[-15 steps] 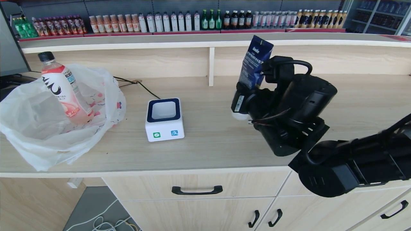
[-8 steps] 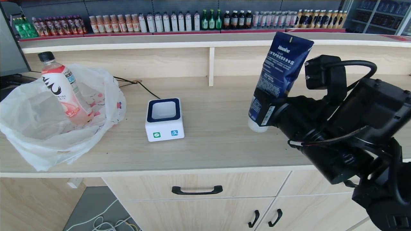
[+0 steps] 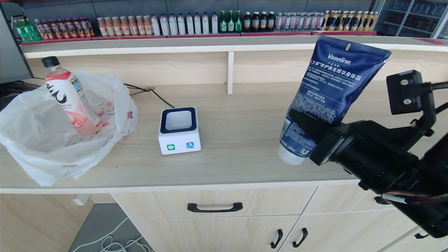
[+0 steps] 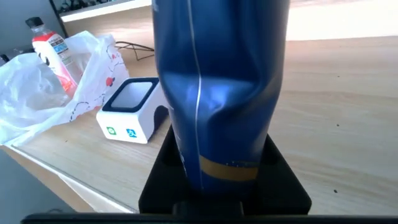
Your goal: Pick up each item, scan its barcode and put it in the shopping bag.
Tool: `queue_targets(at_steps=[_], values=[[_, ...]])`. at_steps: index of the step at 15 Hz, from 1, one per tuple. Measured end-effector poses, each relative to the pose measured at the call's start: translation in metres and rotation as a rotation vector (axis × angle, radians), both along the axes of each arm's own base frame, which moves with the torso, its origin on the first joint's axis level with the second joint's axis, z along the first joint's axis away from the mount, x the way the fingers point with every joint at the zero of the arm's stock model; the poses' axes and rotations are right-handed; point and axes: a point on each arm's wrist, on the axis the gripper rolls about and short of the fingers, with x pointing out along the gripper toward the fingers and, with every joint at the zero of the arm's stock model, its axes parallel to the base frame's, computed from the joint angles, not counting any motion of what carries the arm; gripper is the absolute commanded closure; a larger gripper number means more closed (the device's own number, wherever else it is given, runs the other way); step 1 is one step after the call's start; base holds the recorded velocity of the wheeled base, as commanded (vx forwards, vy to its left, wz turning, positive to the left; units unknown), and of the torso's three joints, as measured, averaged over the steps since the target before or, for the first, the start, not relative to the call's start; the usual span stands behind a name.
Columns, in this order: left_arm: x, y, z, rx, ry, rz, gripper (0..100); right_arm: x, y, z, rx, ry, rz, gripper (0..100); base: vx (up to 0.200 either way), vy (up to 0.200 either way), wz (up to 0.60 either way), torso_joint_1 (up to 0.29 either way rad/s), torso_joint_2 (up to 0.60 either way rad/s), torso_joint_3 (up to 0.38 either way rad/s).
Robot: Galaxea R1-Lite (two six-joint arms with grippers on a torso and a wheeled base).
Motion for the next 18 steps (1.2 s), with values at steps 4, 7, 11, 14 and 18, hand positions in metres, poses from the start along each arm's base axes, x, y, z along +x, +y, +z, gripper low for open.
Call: queue_targets(at_steps=[4, 7, 11, 14, 18], values=[[0.000, 0.000, 0.000, 0.000, 0.000, 0.000, 0, -0.014, -0.008, -0.004, 0.031, 0.024, 0.173, 100, 0.000, 0.000, 0.00, 0.000, 0.00, 0.000], [0.000, 0.000, 0.000, 0.000, 0.000, 0.000, 0, -0.022, -0.012, -0.011, 0.064, 0.028, 0.312, 100, 0.000, 0.000, 0.00, 0.000, 0.00, 0.000], [0.000, 0.000, 0.000, 0.000, 0.000, 0.000, 0, -0.025, -0.005, -0.022, 0.149, 0.027, 0.501, 100, 0.000, 0.000, 0.00, 0.000, 0.00, 0.000], [0.000, 0.000, 0.000, 0.000, 0.000, 0.000, 0, -0.023, 0.015, -0.032, 0.269, 0.110, 0.604, 100, 0.000, 0.000, 0.00, 0.000, 0.00, 0.000], [0.000, 0.000, 0.000, 0.000, 0.000, 0.000, 0, -0.030, 0.038, -0.029, 0.369, 0.214, 0.727, 100, 0.000, 0.000, 0.00, 0.000, 0.00, 0.000]])
